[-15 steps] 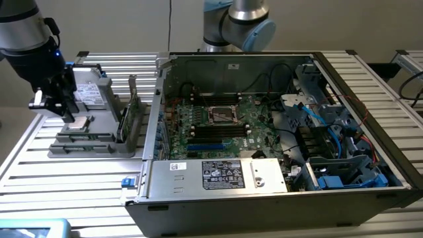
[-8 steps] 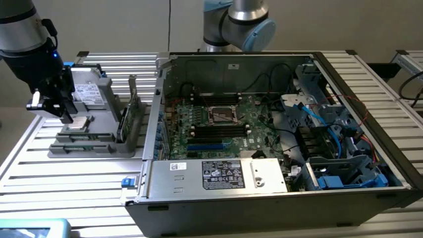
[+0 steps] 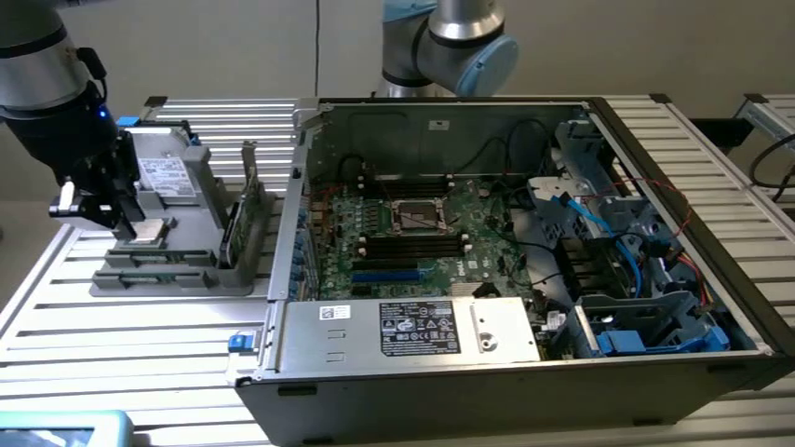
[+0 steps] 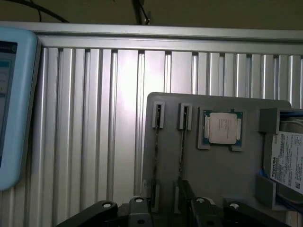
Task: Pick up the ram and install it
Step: 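Pick up the ram and move it above insertion slot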
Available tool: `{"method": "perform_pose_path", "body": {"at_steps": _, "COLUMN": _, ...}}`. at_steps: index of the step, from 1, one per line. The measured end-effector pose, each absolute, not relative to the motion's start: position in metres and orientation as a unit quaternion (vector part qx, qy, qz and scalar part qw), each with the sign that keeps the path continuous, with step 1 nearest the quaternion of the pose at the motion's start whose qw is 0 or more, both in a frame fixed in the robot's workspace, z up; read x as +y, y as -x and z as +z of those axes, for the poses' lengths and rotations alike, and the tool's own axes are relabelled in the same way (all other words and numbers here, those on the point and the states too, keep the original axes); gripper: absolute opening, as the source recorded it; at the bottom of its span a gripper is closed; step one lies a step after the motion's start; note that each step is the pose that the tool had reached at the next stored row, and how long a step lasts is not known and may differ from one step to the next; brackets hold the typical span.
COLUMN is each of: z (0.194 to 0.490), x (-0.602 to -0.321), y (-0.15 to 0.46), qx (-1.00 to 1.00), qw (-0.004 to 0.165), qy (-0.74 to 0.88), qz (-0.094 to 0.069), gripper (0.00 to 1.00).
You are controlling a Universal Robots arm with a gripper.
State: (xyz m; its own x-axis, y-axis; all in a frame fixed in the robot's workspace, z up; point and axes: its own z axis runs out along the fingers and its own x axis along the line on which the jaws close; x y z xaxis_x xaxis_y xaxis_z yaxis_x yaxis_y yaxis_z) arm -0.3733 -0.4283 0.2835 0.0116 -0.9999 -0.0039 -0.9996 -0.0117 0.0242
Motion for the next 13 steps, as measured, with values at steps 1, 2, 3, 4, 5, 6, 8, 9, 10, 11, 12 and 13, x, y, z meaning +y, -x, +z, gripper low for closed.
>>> {"method": "perform_pose_path", "body": {"at_steps": 1, "z": 0.282, "x": -0.429, "y": 0.373, "qx": -0.703, "qw": 0.007, "qy": -0.711, "qz": -0.01, "gripper": 0.36}}
{"method": "perform_pose_path", "body": {"at_steps": 2, "z": 0.28, "x": -0.429, "y": 0.373, "qx": -0.703, "qw": 0.007, "qy": -0.711, "qz": -0.01, "gripper": 0.36}}
{"method": "perform_pose_path", "body": {"at_steps": 3, "z": 0.278, "x": -0.43, "y": 0.372, "qx": -0.703, "qw": 0.007, "qy": -0.711, "qz": -0.01, "gripper": 0.36}}
{"method": "perform_pose_path", "body": {"at_steps": 4, "z": 0.276, "x": -0.43, "y": 0.37, "qx": -0.703, "qw": 0.007, "qy": -0.711, "qz": -0.01, "gripper": 0.36}}
{"method": "perform_pose_path", "body": {"at_steps": 5, "z": 0.274, "x": -0.43, "y": 0.368, "qx": -0.703, "qw": 0.007, "qy": -0.711, "qz": -0.01, "gripper": 0.36}}
{"method": "perform_pose_path", "body": {"at_steps": 6, "z": 0.273, "x": -0.431, "y": 0.366, "qx": -0.703, "qw": 0.007, "qy": -0.711, "qz": -0.01, "gripper": 0.36}}
{"method": "perform_pose_path", "body": {"at_steps": 8, "z": 0.269, "x": -0.432, "y": 0.363, "qx": -0.703, "qw": 0.007, "qy": -0.711, "qz": -0.01, "gripper": 0.36}}
{"method": "perform_pose_path", "body": {"at_steps": 9, "z": 0.267, "x": -0.433, "y": 0.362, "qx": -0.703, "qw": 0.007, "qy": -0.711, "qz": -0.01, "gripper": 0.36}}
{"method": "perform_pose_path", "body": {"at_steps": 10, "z": 0.265, "x": -0.434, "y": 0.362, "qx": -0.703, "qw": 0.007, "qy": -0.711, "qz": -0.01, "gripper": 0.36}}
{"method": "perform_pose_path", "body": {"at_steps": 11, "z": 0.264, "x": -0.435, "y": 0.362, "qx": -0.703, "qw": 0.007, "qy": -0.711, "qz": -0.01, "gripper": 0.36}}
{"method": "perform_pose_path", "body": {"at_steps": 12, "z": 0.262, "x": -0.435, "y": 0.362, "qx": -0.704, "qw": 0.007, "qy": -0.711, "qz": -0.01, "gripper": 0.36}}
{"method": "perform_pose_path", "body": {"at_steps": 13, "z": 0.26, "x": -0.435, "y": 0.362, "qx": -0.704, "qw": 0.007, "qy": -0.71, "qz": -0.01, "gripper": 0.36}}
